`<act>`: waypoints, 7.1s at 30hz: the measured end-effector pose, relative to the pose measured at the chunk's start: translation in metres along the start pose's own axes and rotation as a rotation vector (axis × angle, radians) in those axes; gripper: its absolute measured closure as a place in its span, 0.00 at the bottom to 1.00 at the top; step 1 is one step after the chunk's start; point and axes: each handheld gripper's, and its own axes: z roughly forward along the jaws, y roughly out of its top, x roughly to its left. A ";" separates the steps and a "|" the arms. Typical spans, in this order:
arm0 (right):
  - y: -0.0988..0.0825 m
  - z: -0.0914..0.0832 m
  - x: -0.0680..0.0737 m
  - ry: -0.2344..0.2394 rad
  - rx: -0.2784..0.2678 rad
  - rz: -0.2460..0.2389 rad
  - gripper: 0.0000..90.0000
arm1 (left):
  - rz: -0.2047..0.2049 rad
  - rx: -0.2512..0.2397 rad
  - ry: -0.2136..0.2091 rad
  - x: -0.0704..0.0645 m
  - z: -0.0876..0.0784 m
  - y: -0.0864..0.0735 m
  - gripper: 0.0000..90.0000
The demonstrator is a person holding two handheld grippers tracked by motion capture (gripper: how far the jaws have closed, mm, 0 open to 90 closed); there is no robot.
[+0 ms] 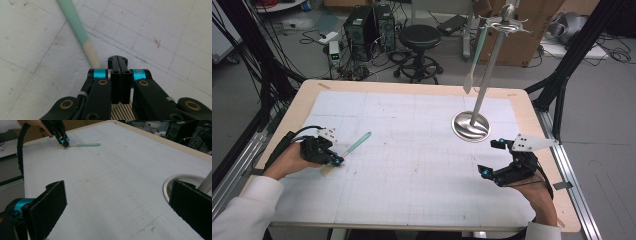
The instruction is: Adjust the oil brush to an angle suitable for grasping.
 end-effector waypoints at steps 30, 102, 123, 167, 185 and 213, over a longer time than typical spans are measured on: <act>0.000 0.001 -0.001 -0.003 0.007 0.009 0.00 | -0.047 -0.009 0.035 0.001 -0.031 -0.040 0.99; 0.000 0.002 0.001 0.015 0.001 0.009 0.00 | -0.016 0.307 0.075 0.024 0.000 0.030 0.44; -0.002 0.005 0.000 0.018 0.009 0.012 0.00 | -0.080 0.358 0.082 0.026 0.002 0.028 0.84; 0.001 -0.001 -0.001 0.010 -0.013 0.014 0.00 | 0.123 -0.200 0.014 -0.039 -0.093 0.076 0.91; 0.001 -0.004 0.000 0.009 -0.014 0.010 0.00 | 0.202 -0.448 -0.073 -0.078 -0.107 0.126 0.91; -0.001 -0.006 -0.002 0.003 -0.016 0.012 0.00 | 0.148 -0.540 -0.017 -0.071 -0.091 0.160 0.91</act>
